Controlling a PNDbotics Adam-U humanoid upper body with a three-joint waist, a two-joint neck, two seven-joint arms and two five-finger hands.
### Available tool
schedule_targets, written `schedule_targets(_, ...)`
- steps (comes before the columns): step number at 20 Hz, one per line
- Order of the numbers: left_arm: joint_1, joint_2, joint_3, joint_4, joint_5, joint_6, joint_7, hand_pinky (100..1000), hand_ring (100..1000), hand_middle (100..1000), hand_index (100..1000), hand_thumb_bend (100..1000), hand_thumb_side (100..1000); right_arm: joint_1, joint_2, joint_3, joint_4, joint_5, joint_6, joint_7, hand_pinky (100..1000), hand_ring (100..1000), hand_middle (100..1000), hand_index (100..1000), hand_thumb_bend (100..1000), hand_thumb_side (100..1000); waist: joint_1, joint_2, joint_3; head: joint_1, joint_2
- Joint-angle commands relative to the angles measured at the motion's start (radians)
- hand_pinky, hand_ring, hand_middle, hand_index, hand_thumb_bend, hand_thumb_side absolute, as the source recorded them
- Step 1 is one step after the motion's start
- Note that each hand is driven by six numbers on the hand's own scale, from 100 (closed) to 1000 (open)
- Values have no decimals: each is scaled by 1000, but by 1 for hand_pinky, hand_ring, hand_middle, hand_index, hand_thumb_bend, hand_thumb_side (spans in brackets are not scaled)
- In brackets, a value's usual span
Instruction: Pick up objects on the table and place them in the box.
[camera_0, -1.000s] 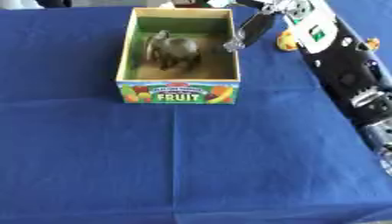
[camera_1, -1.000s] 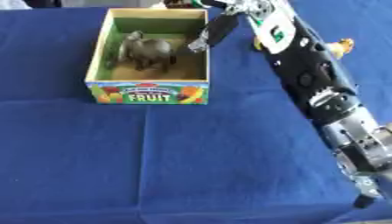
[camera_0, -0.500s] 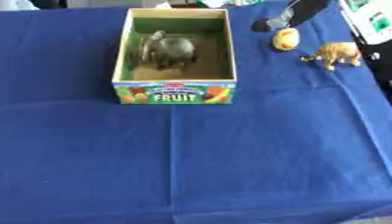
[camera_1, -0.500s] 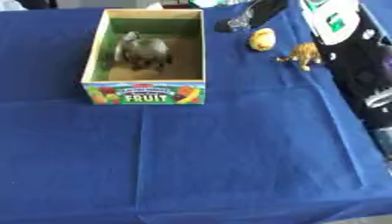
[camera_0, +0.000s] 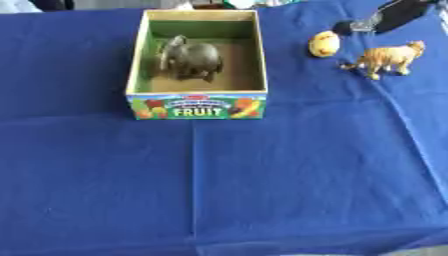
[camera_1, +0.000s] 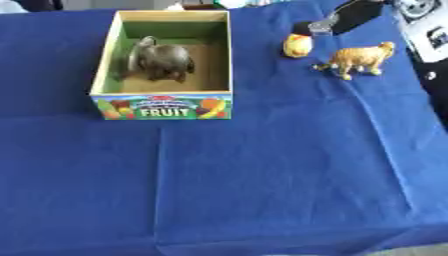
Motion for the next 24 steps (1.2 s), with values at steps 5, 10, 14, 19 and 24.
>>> schedule_targets(5, -3, 20, 13, -21, -2, 0, 6, 592, 592, 656, 721, 194, 509, 30, -61, -60, 88, 27, 20, -48, 992, 878, 793, 939, 558, 413, -3, -18, -5, 5, 5)
schedule_targets(10, -3, 20, 14, -21, -2, 0, 6, 592, 593, 656, 721, 194, 509, 45, -66, -79, 160, 47, 24, -71, 991, 875, 787, 936, 548, 392, -2, -16, -8, 5, 5)
schedule_targets(14, -2, 20, 15, -22, -2, 0, 7, 592, 593, 656, 721, 194, 509, 52, -68, -92, 210, 63, 28, -91, 990, 872, 781, 930, 536, 368, 0, -16, -10, 3, 5)
schedule_targets(19, -2, 21, 15, -21, -2, -1, 8, 592, 593, 656, 721, 192, 509, 58, -68, -102, 266, 84, 32, -109, 988, 869, 773, 921, 526, 349, 2, -16, -11, -2, 5)
schedule_targets(24, -2, 21, 15, -21, -1, -1, 7, 593, 594, 656, 721, 191, 509, 63, -68, -108, 305, 100, 32, -119, 988, 868, 767, 914, 514, 338, 5, -17, -13, -2, 5)
